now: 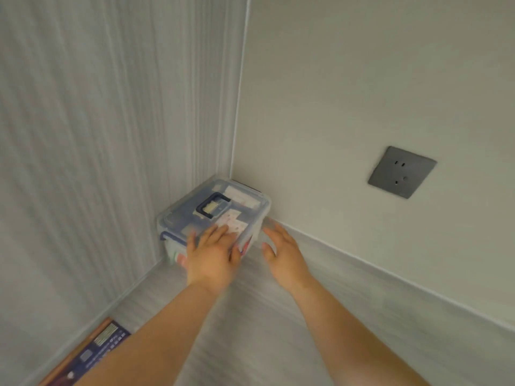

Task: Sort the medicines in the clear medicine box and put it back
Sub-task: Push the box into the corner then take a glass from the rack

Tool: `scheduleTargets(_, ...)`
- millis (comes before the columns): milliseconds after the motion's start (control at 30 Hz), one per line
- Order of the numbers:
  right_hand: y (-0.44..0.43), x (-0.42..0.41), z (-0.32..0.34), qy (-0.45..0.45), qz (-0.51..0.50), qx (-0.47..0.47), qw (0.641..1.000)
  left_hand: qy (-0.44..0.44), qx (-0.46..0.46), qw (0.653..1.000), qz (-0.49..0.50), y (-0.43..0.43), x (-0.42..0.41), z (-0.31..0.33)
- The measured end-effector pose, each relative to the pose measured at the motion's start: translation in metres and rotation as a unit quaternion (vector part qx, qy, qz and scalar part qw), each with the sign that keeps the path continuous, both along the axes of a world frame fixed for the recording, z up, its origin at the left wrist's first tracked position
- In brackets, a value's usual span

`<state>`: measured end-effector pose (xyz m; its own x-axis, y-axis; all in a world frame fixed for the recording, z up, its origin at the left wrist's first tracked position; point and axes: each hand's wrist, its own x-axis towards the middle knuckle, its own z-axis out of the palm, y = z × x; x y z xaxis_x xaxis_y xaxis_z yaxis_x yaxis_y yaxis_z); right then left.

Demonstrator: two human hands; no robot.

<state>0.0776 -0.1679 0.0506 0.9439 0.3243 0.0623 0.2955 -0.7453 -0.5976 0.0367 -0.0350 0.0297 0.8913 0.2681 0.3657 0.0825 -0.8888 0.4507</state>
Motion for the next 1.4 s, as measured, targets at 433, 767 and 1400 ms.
scheduleTargets(433,-0.230,-0.235,-0.030,0.067,-0.327,-0.042,0.942,0.090,-0.197,0.939,-0.267,-0.101,-0.168,-0.068)
scheduleTargets(767,-0.373,-0.319,-0.019,0.048,-0.463,-0.122,0.877,0.063,-0.209,0.885,-0.411,-0.215,-0.190,-0.060)
scheduleTargets(1400,-0.710,-0.276,0.040,0.054,-0.195,-0.639,0.742,0.219,-0.041,0.927,-0.302,-0.533,-0.211,-0.079)
